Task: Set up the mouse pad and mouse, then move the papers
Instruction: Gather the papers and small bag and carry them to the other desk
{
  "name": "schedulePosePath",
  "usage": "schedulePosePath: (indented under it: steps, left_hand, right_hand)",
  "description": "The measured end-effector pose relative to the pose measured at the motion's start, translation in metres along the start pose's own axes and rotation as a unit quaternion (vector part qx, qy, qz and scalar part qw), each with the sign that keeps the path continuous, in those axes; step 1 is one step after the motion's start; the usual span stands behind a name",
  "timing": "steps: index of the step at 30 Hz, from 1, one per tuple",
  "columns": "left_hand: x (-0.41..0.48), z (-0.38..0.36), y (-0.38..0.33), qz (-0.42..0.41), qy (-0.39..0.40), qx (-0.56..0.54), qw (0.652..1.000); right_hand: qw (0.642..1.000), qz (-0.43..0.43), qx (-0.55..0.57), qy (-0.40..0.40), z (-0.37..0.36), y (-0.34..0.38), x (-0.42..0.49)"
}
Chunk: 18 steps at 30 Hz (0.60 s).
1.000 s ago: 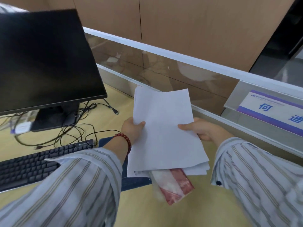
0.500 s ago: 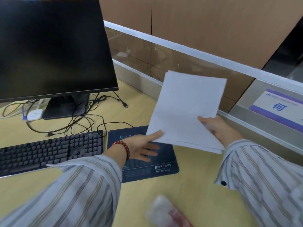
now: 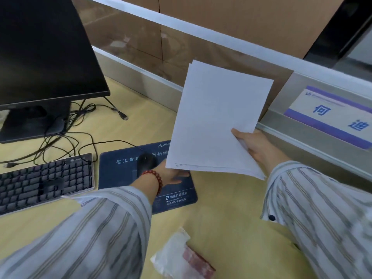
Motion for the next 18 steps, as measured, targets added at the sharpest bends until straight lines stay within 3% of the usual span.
schedulePosePath:
  steps: [3, 5, 7, 9, 12, 15, 18]
  left_hand:
    - [-0.018, 0.006, -0.018, -0.008, 0.004, -0.272, 0.962]
    - [-0.031, 0.008, -0.027, -0.017, 0.01, -0.304, 0.952]
    - [-0.05, 0.004, -0.03, -0.026, 0.004, -0.221, 0.975]
    - [-0.065, 0.002, -0.025, -0.047, -0.046, -0.065, 0.996]
    - [-0.077, 0.008, -0.007, -0.113, -0.079, 0.072, 0.988]
    - [-0.1, 0.022, 0.024, -0.127, -0.092, 0.083, 0.984]
    - [-0.124, 0.044, 0.056, -0.147, -0.132, 0.025, 0.98]
  right_hand:
    - [1.0, -0.004, -0.018, 0.012, 0.001, -0.003, -0.003]
    - [0.999, -0.007, -0.028, 0.015, 0.0, -0.007, -0.01]
    - [0.999, -0.005, -0.039, 0.018, -0.003, -0.012, -0.023]
    - [0.998, -0.003, -0.05, 0.034, -0.004, -0.02, -0.04]
    - [0.993, -0.019, -0.079, 0.091, -0.003, -0.037, -0.066]
    - [0.986, -0.075, -0.098, 0.114, -0.006, -0.066, -0.102]
    - [0.988, -0.128, -0.047, 0.065, -0.021, -0.101, -0.14]
Point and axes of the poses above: each hand's wrist, its own x-axis towards the middle knuckle, its own z-axis out of the back of the hand, y = z × x, the point moved 3 cm from there along x, towards the middle knuckle, and after that the axes turned 13 degrees about -x, right-handed, at the moved point
